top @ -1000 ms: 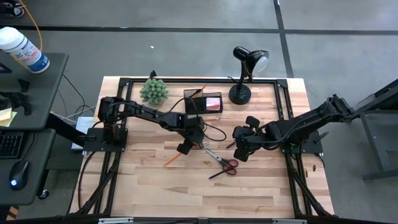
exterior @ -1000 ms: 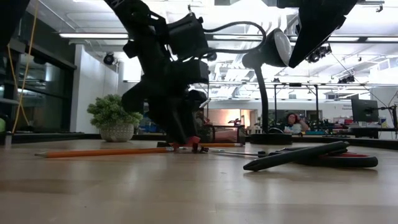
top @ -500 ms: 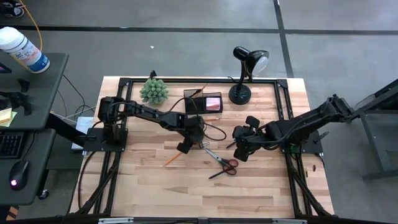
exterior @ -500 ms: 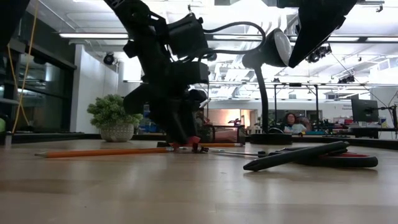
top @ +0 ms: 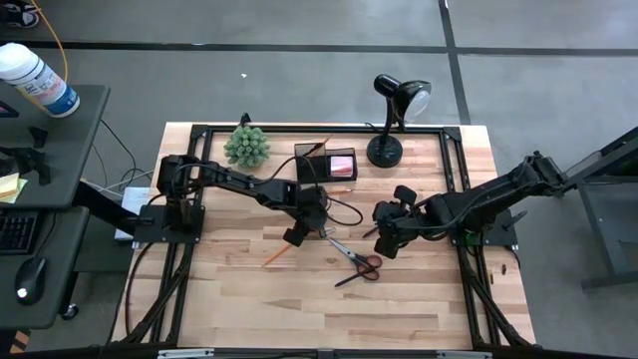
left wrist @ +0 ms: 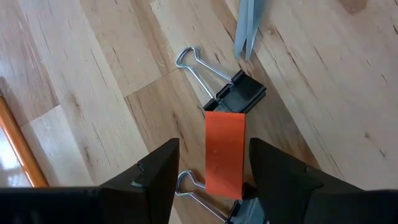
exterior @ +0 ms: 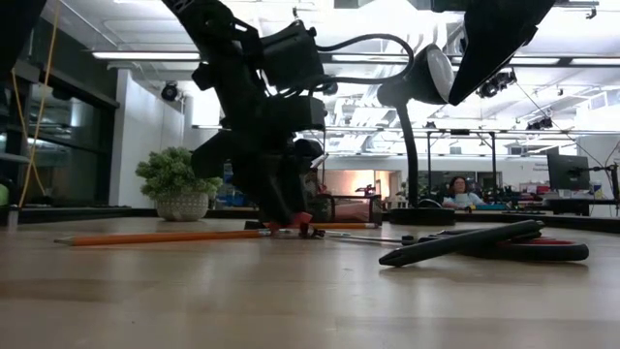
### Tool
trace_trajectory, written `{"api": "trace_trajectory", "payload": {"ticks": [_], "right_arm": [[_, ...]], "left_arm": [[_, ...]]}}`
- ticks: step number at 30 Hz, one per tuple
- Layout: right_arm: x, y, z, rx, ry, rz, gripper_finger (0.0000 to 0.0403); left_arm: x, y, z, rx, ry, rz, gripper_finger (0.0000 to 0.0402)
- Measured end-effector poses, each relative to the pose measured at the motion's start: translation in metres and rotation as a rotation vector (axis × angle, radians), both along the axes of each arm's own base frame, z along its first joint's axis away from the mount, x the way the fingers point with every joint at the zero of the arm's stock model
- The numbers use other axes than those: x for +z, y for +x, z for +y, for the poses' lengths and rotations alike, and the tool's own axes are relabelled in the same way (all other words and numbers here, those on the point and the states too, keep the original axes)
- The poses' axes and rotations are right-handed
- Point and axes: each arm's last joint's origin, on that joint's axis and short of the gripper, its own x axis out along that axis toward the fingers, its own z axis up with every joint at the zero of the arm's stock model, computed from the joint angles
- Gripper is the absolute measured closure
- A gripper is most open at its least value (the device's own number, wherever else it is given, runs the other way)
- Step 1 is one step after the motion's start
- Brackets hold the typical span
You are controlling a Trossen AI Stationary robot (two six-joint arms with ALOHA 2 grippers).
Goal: Pick and place office supplies into organizer
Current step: Put the orange eraser into the black desk organizer
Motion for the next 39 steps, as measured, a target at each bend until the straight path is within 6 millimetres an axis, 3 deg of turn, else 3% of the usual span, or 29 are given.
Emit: {"api": "trace_trajectory", "payload": {"ticks": [7,16,31,39], "right_arm": [[0.000,0.000,0.000,-0.008,0.000,-0.004,0.0279],[0.000,0.000,0.000,-0.009,0.001,-0.005,0.0279],[0.000,0.000,0.000,-0.008,0.001,-0.004,0.0279],[0.000,0.000,0.000,-0.006,0.004,-0.001,0.0279]], "left_arm": [[-0.012,0.001,0.000,-0.001,-0.037,0.037,0.0218],[-0.013,0.001,0.000,0.024,-0.034,0.038,0.0223],[-0.009,0.001,-0.001,0.041,-0.084,0.022,0.0349],[0.006,-0.007,0.006,0.081,-0.092,0.021,0.0330]]}}
